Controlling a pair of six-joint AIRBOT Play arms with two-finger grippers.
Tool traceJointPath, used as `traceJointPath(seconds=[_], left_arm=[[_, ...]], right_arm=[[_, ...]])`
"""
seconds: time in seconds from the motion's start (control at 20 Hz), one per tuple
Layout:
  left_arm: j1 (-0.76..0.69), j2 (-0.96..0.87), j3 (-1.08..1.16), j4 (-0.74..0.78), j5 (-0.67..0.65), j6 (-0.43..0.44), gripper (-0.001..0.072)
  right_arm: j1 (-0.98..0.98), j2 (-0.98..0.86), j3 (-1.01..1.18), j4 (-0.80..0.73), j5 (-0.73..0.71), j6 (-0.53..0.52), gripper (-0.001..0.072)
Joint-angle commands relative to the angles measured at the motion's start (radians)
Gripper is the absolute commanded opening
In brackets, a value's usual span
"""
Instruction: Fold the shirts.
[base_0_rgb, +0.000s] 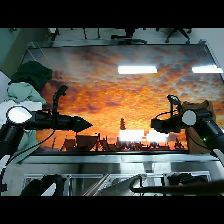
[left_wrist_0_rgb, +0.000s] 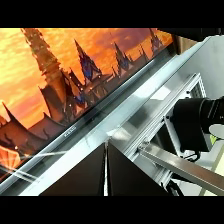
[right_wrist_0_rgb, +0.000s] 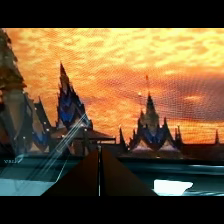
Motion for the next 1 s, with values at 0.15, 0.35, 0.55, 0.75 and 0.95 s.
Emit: traceJointPath(seconds=[0.15, 0.35, 0.55, 0.75, 0.95], left_arm=[[-0.001, 0.001, 0.0, 0.0, 0.0, 0.0, 0.0016], [-0.001, 0.001, 0.0, 0.001, 0.001, 0.0, 0.0016], [-0.001, 0.001, 0.001, 0.002, 0.009, 0.0, 0.0018], [0.001, -0.035, 0.166, 0.306, 0.081, -0.084, 0.0702], [0.069, -0.201, 0.464, 0.779, 0.114, -0.13, 0.0702]], right_arm=[[0.001, 0.001, 0.0, 0.0, 0.0, 0.0, 0.0021], [0.001, 0.001, 0.0, 0.0, 0.0, 0.0, 0.0021], [0.001, 0.001, 0.0, 0.0, 0.0, 0.0, 0.0021], [0.001, 0.001, 0.0, 0.0, 0.0, 0.0, 0.0021], [0.001, 0.001, 0.0, -0.001, -0.012, 0.0, 0.0021]])
